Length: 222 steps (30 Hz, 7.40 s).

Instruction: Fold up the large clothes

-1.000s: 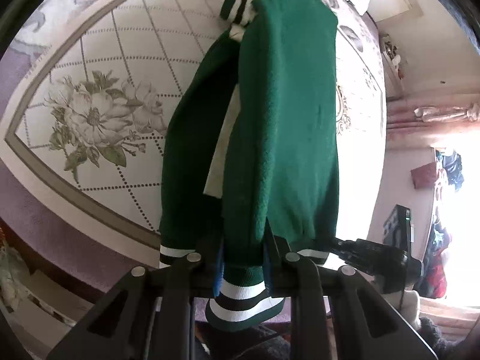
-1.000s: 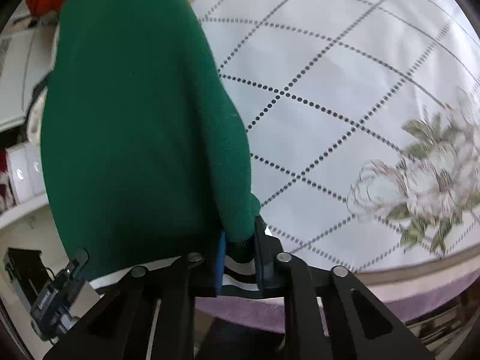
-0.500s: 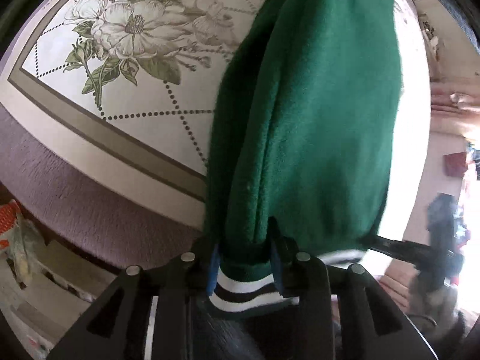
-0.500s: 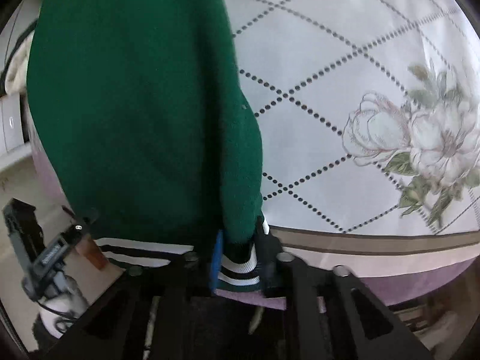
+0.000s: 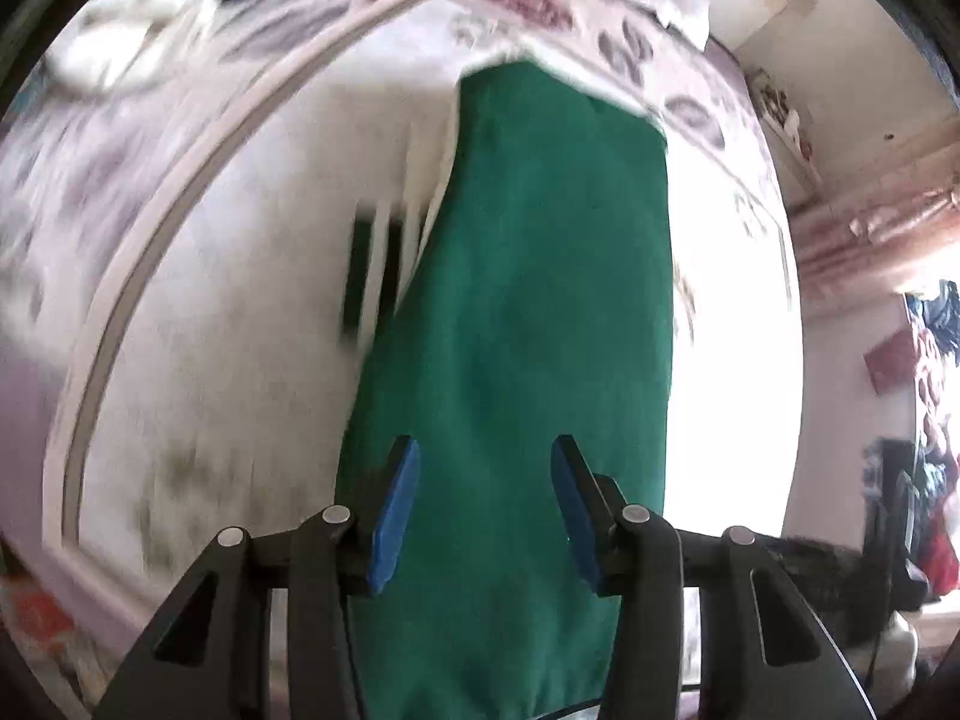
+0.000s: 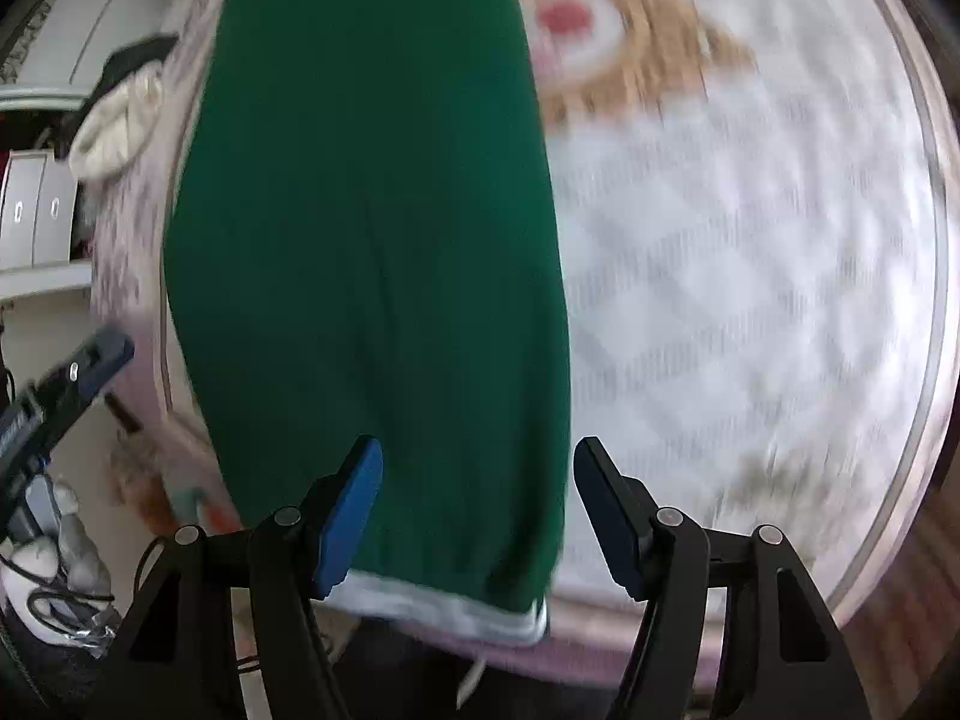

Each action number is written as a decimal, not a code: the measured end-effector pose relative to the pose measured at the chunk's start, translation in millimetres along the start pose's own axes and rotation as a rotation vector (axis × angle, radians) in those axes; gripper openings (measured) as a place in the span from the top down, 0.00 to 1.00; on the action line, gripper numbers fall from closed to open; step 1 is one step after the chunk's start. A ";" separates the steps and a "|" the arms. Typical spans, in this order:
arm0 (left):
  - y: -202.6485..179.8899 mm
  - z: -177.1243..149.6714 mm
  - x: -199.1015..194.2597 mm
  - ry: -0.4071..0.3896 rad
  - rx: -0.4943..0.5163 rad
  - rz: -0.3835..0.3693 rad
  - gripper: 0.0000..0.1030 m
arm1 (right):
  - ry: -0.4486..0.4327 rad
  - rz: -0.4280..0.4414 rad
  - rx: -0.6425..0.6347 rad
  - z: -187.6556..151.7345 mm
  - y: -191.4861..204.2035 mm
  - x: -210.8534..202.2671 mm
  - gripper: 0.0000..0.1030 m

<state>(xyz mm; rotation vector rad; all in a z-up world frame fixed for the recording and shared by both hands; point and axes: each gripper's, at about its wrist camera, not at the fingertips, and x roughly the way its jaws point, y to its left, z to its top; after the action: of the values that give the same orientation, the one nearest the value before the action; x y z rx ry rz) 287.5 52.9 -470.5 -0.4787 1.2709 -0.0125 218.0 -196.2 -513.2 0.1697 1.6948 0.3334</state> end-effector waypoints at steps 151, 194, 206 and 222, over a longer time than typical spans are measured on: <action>23.9 -121.8 -120.7 0.361 -0.436 -0.273 0.90 | 0.486 0.869 0.538 -222.8 -108.7 -92.3 0.82; -5.2 94.2 -39.6 0.036 -0.510 -0.387 0.49 | -0.063 1.076 0.677 76.4 -200.2 -92.3 0.11; -2.0 10.8 50.2 0.018 -0.298 -0.009 0.49 | -0.069 0.291 0.011 125.5 -194.9 -4.7 0.11; 15.2 -13.8 16.0 -0.122 -0.012 0.162 0.30 | 0.005 0.557 0.380 14.3 -145.3 70.8 0.62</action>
<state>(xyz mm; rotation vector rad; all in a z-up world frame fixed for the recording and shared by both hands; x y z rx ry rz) 276.0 57.7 -493.4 -0.3799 1.1872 0.1588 232.7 -310.7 -627.3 0.9310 1.6812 0.4160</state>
